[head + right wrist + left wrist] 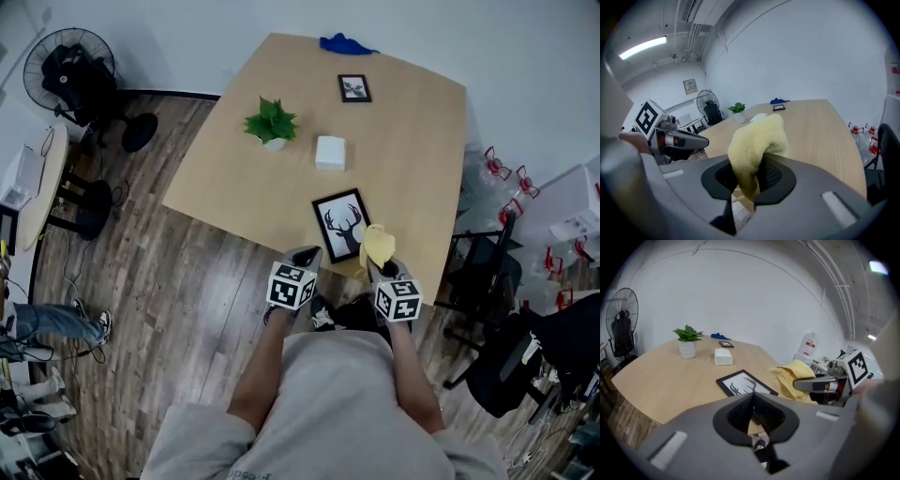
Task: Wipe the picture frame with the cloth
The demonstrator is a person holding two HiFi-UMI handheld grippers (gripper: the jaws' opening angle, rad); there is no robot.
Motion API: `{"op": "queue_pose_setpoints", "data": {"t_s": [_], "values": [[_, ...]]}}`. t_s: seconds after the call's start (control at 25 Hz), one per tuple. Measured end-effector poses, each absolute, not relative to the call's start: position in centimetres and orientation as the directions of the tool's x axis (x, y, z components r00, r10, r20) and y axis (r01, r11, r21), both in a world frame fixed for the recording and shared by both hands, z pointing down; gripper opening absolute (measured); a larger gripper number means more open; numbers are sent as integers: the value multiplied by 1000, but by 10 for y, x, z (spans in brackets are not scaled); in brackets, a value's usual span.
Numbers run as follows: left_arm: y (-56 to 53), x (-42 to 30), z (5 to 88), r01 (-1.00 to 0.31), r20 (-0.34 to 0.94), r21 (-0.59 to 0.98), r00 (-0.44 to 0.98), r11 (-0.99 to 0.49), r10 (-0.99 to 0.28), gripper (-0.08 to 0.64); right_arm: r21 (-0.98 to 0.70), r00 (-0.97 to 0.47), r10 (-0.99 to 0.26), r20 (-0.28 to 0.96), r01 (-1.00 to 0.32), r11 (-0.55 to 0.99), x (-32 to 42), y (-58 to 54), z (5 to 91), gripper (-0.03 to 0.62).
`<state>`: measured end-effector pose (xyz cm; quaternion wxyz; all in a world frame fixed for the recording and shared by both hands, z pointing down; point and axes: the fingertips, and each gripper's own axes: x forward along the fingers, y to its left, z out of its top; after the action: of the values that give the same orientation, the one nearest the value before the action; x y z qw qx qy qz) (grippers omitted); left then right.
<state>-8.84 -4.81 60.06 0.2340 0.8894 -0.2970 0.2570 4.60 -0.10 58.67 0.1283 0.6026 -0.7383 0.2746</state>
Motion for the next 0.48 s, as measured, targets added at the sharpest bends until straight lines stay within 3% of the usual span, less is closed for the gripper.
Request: {"op": "queue_pose_setpoints", "data": {"t_s": [0.48], "values": [[-57, -95, 600, -657, 597, 267, 687, -705, -415, 52, -237, -247, -823, 512, -961, 141, 38, -11, 583, 49]]}}
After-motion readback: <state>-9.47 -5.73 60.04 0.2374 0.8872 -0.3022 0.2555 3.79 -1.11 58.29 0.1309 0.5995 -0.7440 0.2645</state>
